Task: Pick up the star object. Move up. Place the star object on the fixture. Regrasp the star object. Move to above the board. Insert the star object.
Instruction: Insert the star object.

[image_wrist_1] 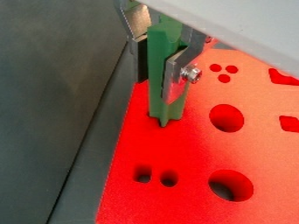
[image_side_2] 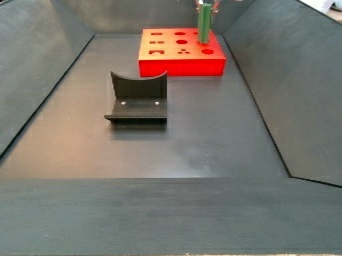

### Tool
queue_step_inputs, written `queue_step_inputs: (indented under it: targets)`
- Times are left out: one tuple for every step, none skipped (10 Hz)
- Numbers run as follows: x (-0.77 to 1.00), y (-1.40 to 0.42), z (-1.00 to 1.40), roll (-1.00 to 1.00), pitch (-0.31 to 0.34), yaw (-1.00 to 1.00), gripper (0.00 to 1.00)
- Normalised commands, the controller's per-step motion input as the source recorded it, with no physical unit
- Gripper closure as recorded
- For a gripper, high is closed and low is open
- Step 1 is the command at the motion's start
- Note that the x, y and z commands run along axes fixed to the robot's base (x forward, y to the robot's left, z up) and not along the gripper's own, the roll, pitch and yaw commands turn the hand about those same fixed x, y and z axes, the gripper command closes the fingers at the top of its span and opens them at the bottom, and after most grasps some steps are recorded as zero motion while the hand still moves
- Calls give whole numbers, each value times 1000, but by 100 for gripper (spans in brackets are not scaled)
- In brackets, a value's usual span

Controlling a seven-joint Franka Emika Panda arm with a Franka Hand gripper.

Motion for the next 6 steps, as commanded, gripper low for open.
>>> queue_step_inputs:
  targets:
    - [14,0,-89,0,-24,0,100]
    - [0,-17,-726,94,-171,0,100]
    - [34,0,-877,151,-110,-3,100]
    - [51,0,-249,0,-60,0,100]
    - [-20,0,0,9,0,-26,100]
    - [0,0,0,0,0,0,100]
